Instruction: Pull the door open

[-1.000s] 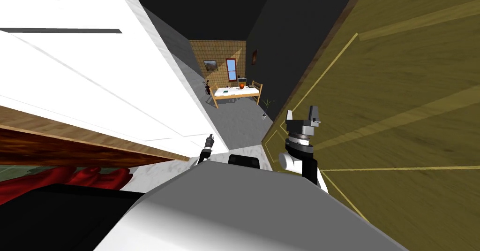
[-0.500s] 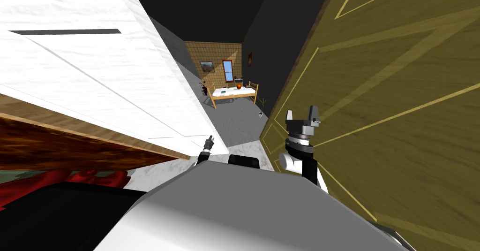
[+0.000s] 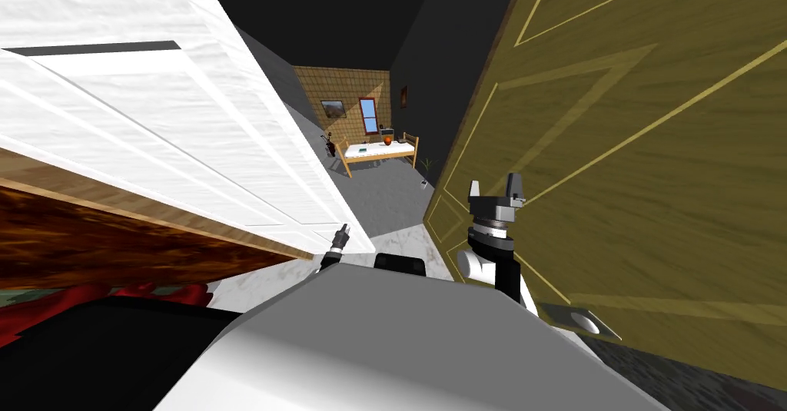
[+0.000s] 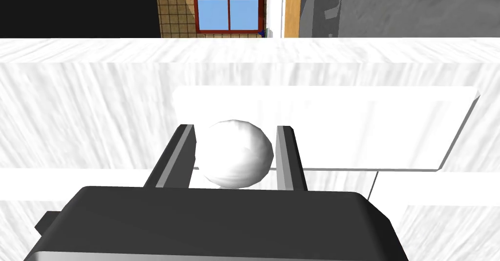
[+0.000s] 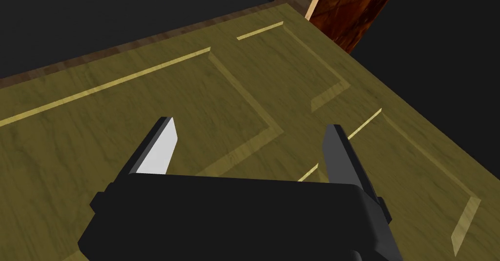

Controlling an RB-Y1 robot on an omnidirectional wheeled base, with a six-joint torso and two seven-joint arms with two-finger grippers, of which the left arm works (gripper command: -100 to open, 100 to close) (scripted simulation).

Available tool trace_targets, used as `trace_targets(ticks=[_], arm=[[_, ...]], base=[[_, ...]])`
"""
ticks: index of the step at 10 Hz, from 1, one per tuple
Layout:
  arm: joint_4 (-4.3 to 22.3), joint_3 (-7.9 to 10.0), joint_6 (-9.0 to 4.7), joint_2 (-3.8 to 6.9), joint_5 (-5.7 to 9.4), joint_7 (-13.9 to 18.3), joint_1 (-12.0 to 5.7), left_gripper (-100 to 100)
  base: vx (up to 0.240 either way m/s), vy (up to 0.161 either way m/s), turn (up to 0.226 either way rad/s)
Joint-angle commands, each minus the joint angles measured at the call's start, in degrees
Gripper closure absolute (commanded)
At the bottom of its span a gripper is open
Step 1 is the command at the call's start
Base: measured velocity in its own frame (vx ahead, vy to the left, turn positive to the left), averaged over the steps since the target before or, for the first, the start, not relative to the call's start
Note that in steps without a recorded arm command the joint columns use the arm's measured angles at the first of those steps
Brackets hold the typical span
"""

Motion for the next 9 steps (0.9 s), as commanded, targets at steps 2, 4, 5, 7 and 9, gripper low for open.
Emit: trace_targets(ticks=[2,4,5,7,9], arm=[[-0.2,-1.26,-2.47,1.22,-0.67,1.4,2.07,100],[-0.1,-2.2,-4.49,2.37,-1.15,2.5,3.38,100],[-0.1,-2.43,-4.99,2.66,-1.27,2.8,3.7,100],[1.3,-2.88,-6.18,2.85,-1.56,3.1,3.75,100],[2.0,-3.2,-7.87,3.58,-1.79,3.8,4.33,100]], base=[[-0.22,0.023,-0.109],[-0.226,0.048,-0.1],[-0.21,0.068,-0.084],[-0.127,0.026,-0.094],[-0.25,0.072,-0.188]])
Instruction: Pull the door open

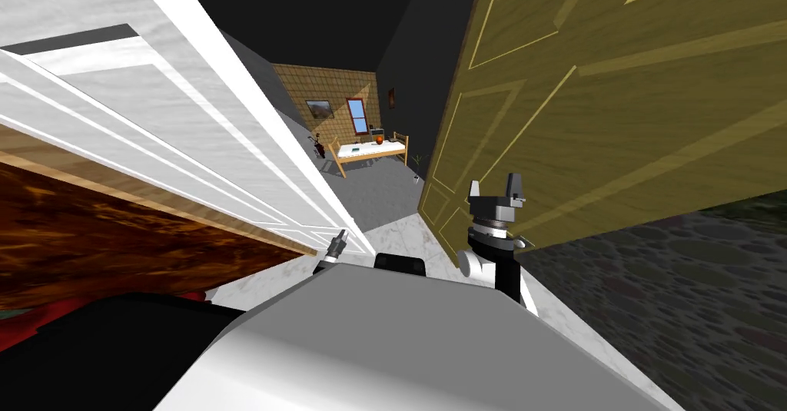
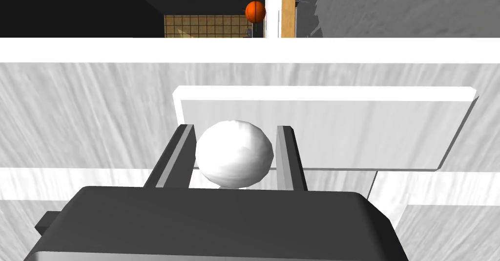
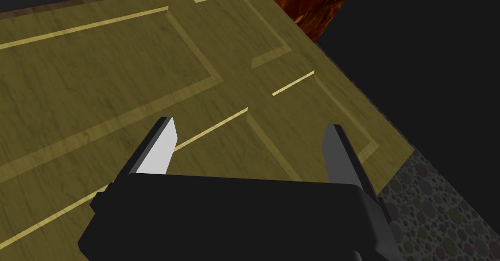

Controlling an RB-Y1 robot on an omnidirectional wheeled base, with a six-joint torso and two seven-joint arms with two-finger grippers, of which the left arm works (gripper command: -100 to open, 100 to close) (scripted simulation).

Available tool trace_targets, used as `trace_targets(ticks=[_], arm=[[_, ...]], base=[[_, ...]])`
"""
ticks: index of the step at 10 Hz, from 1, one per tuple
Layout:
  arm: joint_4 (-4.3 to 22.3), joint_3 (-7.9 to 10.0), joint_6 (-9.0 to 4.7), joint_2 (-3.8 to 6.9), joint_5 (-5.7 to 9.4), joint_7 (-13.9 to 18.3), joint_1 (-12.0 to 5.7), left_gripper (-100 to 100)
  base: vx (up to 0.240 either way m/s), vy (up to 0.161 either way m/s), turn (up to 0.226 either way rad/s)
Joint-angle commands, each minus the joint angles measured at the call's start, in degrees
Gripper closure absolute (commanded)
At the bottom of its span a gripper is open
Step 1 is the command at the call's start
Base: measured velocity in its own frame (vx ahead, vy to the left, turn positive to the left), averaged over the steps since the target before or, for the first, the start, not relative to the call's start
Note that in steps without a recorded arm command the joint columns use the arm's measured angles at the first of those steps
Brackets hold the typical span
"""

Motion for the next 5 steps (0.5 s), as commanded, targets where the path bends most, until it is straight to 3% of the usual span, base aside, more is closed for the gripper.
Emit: trace_targets(ticks=[1,5], arm=[[1.2,-0.33,-1.83,0.65,-0.23,0.6,0.48,100],[2.6,-1.03,-5.46,2.22,-0.73,2.0,1.72,100]], base=[[-0.201,0.048,-0.156],[-0.212,0.04,-0.142]])
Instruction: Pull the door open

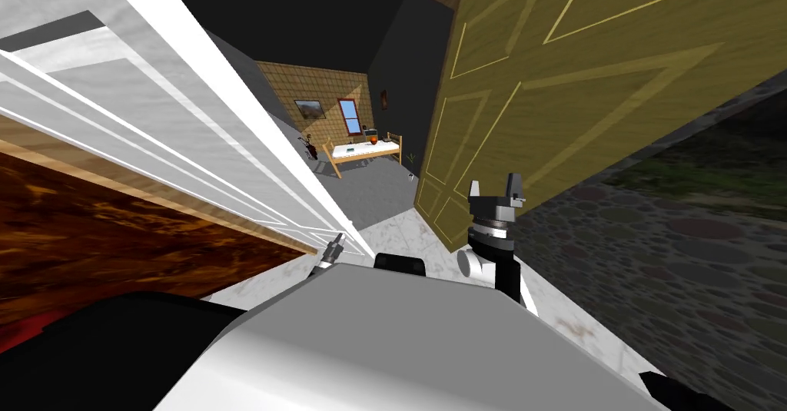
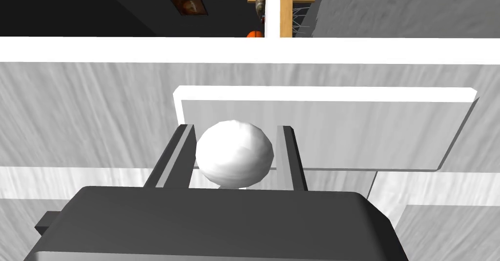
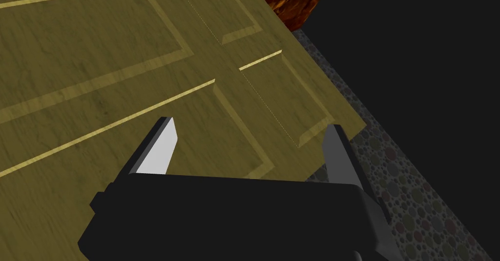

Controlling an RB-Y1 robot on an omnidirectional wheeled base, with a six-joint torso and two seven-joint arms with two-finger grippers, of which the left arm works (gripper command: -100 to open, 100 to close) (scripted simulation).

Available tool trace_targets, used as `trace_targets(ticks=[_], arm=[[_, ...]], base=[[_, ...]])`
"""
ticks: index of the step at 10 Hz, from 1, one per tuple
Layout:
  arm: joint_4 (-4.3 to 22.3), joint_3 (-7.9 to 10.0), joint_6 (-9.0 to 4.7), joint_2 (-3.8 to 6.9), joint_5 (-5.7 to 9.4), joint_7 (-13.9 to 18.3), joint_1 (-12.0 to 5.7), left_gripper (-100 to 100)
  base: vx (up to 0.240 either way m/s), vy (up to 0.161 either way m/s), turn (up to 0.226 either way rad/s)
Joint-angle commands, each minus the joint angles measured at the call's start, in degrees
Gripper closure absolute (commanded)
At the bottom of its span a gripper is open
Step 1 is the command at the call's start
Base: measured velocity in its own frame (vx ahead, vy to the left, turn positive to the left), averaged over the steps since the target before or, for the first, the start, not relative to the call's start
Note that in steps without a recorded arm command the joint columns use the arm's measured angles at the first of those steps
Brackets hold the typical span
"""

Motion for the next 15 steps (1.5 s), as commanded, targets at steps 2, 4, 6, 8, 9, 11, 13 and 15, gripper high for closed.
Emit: trace_targets(ticks=[2,4,6,8,9,11,13,15], arm=[[0.3,-0.38,0.44,0.01,-0.09,0.1,-0.65,100],[0.5,-0.58,0.92,0.11,-0.06,0.1,-1.52,100],[0.8,-0.81,1.48,0.22,-0.03,0.2,-2.55,100],[1.1,-1.0,1.95,0.31,-0.01,0.3,-3.42,100],[1.2,-1.1,2.19,0.36,0.0,0.3,-3.84,100],[1.5,-1.32,2.73,0.47,0.03,0.4,-4.83,100],[1.7,-1.56,3.3,0.58,0.06,0.4,-5.88,100],[1.4,-1.68,3.71,0.43,0.0,0.3,-5.89,100]], base=[[-0.127,0.032,-0.088],[-0.229,0.063,-0.163],[-0.227,0.072,-0.131],[-0.251,0.019,-0.129],[-0.203,0.076,-0.094],[-0.213,0.093,-0.154],[-0.246,0.051,-0.136],[-0.142,0.034,-0.06]])
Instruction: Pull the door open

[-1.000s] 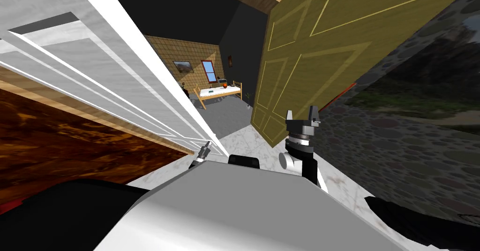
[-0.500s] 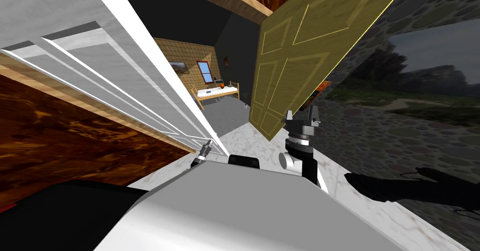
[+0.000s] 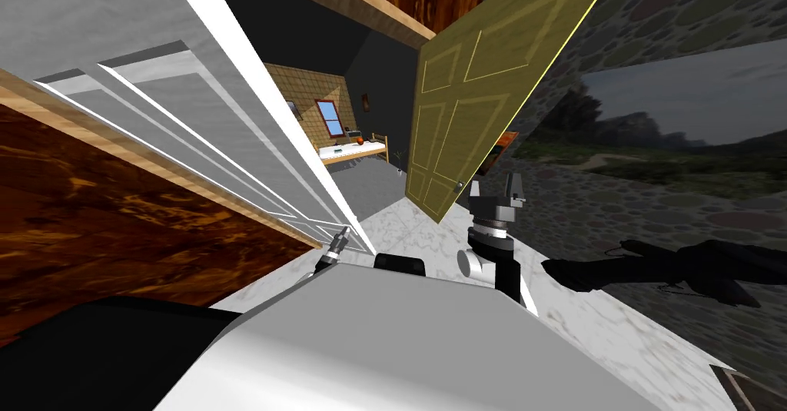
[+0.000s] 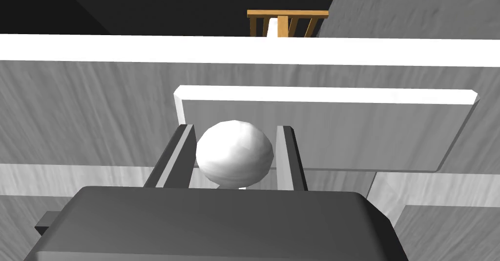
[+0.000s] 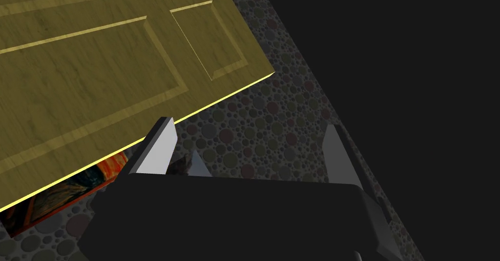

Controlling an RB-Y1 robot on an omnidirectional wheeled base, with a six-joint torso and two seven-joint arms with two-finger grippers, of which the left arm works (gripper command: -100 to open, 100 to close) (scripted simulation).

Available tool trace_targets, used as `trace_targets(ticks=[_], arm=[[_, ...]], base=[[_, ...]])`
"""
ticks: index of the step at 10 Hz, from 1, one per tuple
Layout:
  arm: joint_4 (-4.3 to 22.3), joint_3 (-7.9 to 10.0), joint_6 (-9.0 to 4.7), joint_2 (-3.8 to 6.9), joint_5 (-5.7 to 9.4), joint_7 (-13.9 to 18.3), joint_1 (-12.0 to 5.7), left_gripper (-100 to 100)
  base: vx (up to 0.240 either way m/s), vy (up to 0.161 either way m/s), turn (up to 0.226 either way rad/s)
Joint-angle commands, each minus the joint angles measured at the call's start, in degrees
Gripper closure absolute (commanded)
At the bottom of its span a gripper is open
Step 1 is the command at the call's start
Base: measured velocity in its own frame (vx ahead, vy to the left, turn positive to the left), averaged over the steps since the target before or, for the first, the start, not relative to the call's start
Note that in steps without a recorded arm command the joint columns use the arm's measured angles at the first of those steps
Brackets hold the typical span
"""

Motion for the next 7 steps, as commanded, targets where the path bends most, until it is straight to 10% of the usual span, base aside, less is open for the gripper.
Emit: trace_targets(ticks=[1,7], arm=[[0.7,-0.18,-1.02,0.39,-0.11,0.3,0.08,100],[3.2,-0.9,-5.03,1.93,-0.53,1.6,0.4,100]], base=[[-0.139,0.038,-0.161],[-0.214,0.068,-0.155]])
